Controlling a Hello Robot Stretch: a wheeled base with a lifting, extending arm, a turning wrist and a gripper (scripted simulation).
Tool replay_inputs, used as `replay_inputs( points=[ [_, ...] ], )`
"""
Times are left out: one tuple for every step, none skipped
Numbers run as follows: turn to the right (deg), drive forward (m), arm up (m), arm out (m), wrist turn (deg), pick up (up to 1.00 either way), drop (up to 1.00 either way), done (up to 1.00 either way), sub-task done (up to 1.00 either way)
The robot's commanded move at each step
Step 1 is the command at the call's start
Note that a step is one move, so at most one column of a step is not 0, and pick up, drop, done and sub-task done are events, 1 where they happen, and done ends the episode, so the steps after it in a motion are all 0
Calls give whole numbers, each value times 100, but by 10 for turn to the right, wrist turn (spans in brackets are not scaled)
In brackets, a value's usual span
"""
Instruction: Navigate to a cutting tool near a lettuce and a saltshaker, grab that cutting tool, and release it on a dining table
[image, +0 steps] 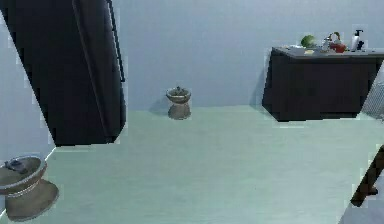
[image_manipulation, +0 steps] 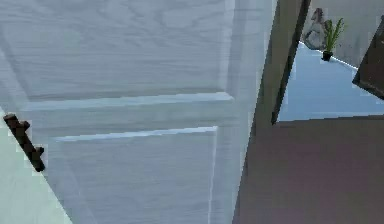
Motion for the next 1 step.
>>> replay_inputs(
  points=[
    [0,80,0,0,0,0,0,0,0]
  ],
)
